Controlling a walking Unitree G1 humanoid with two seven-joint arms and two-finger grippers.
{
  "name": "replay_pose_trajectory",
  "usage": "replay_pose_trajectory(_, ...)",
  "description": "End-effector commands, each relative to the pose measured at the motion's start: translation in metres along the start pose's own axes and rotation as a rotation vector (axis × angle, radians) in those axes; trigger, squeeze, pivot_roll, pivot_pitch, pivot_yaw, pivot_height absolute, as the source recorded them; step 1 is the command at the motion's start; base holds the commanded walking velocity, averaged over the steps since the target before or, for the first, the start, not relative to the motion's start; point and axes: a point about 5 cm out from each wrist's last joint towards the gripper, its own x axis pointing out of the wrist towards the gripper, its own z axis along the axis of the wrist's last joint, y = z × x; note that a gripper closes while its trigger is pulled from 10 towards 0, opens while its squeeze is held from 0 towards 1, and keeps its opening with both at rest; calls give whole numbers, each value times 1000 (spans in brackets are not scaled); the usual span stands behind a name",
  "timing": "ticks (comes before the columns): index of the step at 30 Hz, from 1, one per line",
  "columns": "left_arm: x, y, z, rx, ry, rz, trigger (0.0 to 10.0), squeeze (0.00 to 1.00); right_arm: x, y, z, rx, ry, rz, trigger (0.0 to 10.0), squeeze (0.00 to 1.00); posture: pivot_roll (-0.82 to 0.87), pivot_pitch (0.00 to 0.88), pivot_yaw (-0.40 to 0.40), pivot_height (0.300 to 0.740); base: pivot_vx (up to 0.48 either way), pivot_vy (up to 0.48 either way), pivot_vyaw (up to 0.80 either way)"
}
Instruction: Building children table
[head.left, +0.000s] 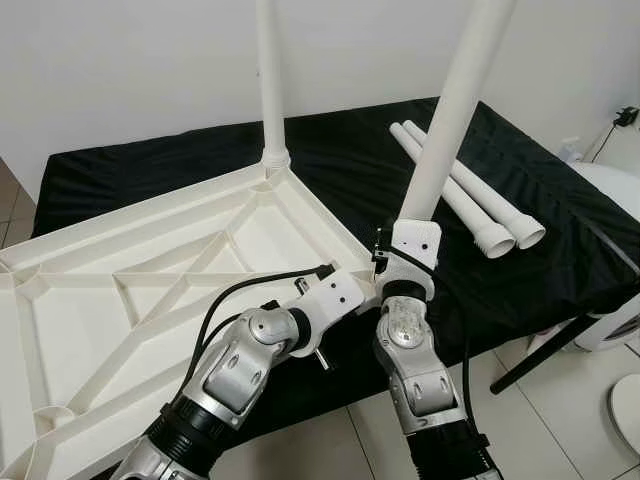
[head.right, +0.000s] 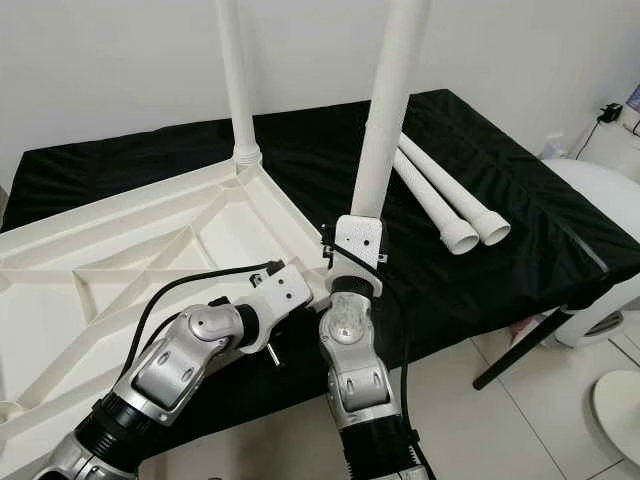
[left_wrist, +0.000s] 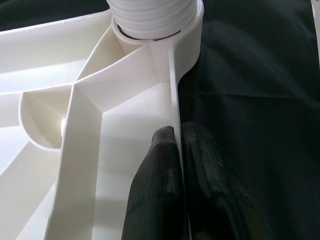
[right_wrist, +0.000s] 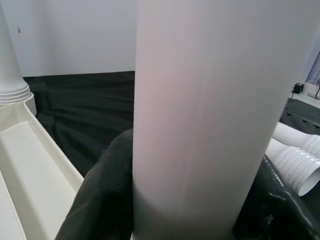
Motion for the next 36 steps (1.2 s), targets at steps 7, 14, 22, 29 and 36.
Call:
replay_pose_trajectory(7,-6,8,8,26,-35,65,10000,0,1,-24,-26,-82,97,-98,10000,0,-110,99,18,740,0,0,0)
replay_pose_trajectory(14,-5,9,9,27,-35,67,10000,0,2,-25,-23,-75,83,-102,10000,0,-111,100,21,740,0,0,0)
replay_pose_trajectory(22,-6,10,9,28,-37,67,10000,0,2,-24,-19,-63,58,-86,10000,1000,-111,99,22,740,0,0,0)
replay_pose_trajectory(29,-5,10,10,28,-38,68,10000,0,3,-22,-18,-80,58,-85,10000,0,-111,98,21,740,0,0,0)
replay_pose_trajectory(36,-5,10,10,27,-40,70,10000,0,3,-19,-14,-62,28,-70,0,0,-111,96,19,740,0,0,0)
